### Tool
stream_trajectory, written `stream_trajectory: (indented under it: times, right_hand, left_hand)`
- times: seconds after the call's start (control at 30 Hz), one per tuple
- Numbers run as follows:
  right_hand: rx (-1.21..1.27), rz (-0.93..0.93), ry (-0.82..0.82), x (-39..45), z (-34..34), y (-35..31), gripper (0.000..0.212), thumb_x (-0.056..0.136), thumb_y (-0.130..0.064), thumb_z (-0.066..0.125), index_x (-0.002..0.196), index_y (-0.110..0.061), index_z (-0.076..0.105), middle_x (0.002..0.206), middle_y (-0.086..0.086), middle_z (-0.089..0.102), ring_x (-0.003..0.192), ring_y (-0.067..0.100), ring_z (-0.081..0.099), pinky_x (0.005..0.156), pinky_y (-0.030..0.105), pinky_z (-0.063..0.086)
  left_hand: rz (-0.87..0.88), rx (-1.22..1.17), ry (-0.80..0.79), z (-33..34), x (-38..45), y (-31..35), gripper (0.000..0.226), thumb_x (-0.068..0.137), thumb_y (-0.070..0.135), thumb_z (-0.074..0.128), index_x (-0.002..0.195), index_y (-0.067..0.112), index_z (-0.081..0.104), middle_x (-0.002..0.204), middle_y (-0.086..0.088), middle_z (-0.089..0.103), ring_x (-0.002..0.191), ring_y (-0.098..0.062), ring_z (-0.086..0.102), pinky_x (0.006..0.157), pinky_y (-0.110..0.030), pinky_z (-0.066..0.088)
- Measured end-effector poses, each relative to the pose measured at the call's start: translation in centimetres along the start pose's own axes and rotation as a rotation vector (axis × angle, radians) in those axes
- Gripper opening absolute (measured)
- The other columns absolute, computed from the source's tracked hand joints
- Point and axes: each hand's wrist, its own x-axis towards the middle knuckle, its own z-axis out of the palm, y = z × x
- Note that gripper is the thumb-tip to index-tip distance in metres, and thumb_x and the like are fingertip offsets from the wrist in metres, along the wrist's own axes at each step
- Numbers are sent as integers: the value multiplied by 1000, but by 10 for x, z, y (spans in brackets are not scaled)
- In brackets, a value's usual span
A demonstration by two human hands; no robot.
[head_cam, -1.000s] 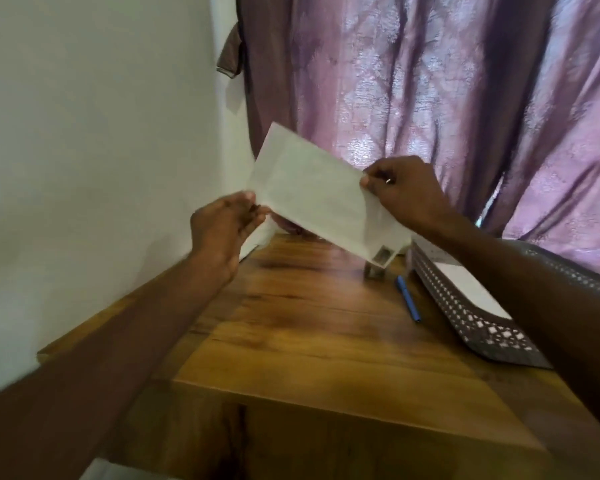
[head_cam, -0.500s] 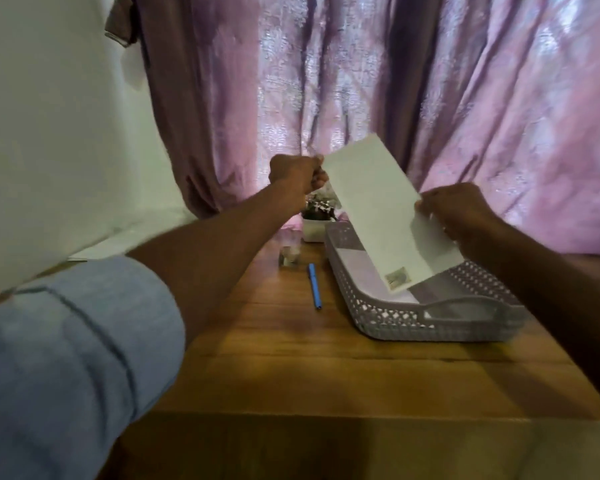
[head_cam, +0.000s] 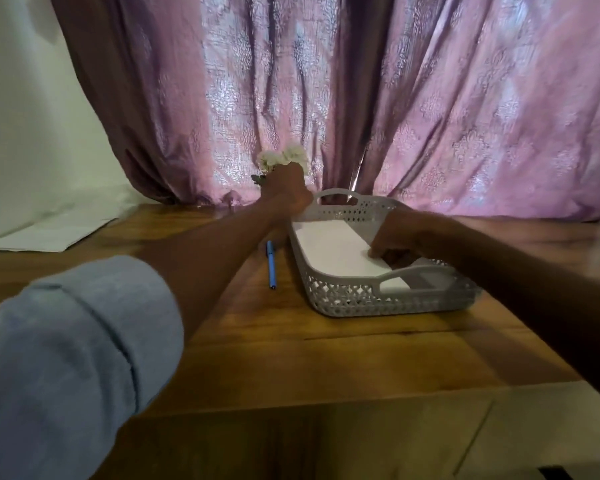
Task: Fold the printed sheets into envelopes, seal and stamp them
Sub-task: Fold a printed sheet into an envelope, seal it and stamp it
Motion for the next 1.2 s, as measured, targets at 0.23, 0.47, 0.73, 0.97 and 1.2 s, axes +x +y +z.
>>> stream_trajectory:
  times: [0.23, 0.47, 0.73, 0.97, 1.2]
  right_hand:
    - [-228, -64, 3, -2, 7, -11, 27, 88, -22, 81, 84, -2, 64, 51, 3, 68, 38, 14, 62, 41, 24, 51]
    - [-244, 43, -104, 2, 12, -36, 20, 93, -15, 75, 93, 3, 65, 81, 17, 69, 60, 25, 66, 59, 36, 62]
    - [-309, 83, -101, -5, 4, -39, 24, 98, -22, 69, 98, 2, 63, 74, 14, 70, 51, 23, 67, 44, 31, 58]
    - [-291, -532, 607, -50, 32, -110, 26, 91, -35, 60, 81, -14, 72, 80, 3, 73, 71, 23, 69, 74, 43, 60]
    - [26, -568, 473, -55, 130, -177, 17, 85, -28, 60, 80, -15, 70, 85, 2, 72, 83, 24, 69, 72, 32, 52]
  left_hand:
    - [16, -255, 163, 2, -42, -38, 25, 91, 15, 66, 114, 8, 72, 106, -10, 74, 97, -26, 68, 84, -35, 55]
    - [27, -475, 111, 3, -48, -51, 10, 90, 12, 71, 97, 18, 75, 95, 6, 72, 87, -8, 64, 69, -9, 44]
    - [109, -506, 145, 6, -51, -55, 9, 93, 14, 66, 91, 22, 68, 100, -1, 70, 90, -13, 64, 80, -31, 53]
    - [171, -267, 280, -29, -47, -91, 13, 99, 23, 60, 88, 21, 68, 85, 6, 69, 72, -2, 60, 62, -20, 42]
    - [135, 113, -17, -81, -89, -213, 52, 92, 52, 50, 132, 22, 64, 135, -3, 65, 124, -25, 60, 101, -42, 49]
